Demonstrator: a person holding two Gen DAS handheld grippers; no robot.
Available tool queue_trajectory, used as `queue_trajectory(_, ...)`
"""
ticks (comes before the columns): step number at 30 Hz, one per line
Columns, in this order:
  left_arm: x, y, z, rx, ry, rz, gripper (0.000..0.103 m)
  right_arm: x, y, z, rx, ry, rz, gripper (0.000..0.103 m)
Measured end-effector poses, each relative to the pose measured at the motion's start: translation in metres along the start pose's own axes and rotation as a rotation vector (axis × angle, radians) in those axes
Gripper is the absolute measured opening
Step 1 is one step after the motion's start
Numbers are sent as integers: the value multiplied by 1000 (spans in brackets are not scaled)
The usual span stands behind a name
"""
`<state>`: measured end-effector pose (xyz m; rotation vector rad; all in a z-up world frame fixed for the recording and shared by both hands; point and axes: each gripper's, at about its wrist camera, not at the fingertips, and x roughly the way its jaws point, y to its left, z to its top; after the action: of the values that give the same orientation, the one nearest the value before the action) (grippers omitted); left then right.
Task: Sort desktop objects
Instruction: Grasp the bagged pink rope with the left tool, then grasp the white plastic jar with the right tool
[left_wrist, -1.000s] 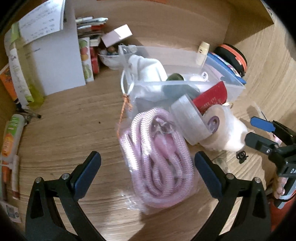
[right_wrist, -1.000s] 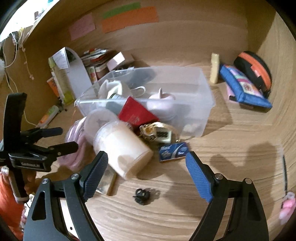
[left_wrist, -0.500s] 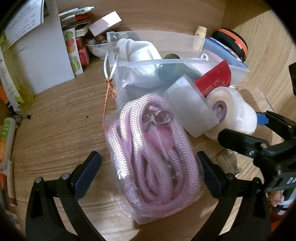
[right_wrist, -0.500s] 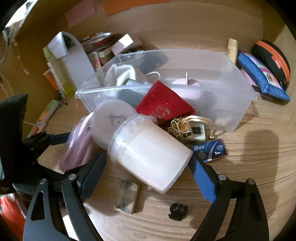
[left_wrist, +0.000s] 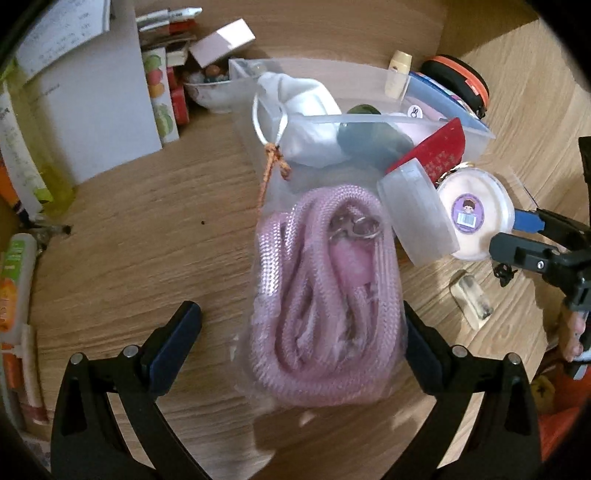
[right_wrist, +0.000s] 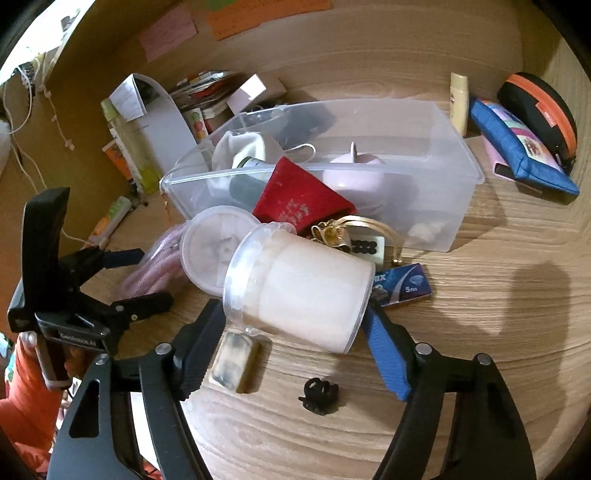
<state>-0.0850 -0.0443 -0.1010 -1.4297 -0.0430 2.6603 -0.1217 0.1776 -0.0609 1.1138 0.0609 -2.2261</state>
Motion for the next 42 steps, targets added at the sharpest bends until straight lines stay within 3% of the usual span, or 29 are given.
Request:
queue_trajectory(5,10,-15,9,36,-4,49,102,8,4,3,24,-14,-34,73)
queue_trajectory(7,10,-18,9,60,-30,79,88,7,2,3,33,-25,-26,72)
queue_trajectory(8,6,-20,8,67,-40,56,70,6,1,2,37,-29,-20,71)
queue_trajectory(9,5,-19,8,72,-41,43,63,4,-1,2,39,-36,-15,71)
queue_trajectory(13,-2,-17,3,78,-58,52,59,-4,-6,1,66,-57,17,70)
queue_trajectory(14,-5,-16,1,71,-66,43,59,-8,-8,2,69,-73,16,65)
queue_trajectory(23,-36,-12,-7,5,-142,-3,56,-25,-10,2,57,-117,-7,65)
queue_trajectory(32,-70,-19,1,-22,-250,-44,56,-51,-11,8,49,-178,3,65)
queue_trajectory(42,-87,-31,19,-15,-333,-33,56,-72,-19,22,52,-226,14,65)
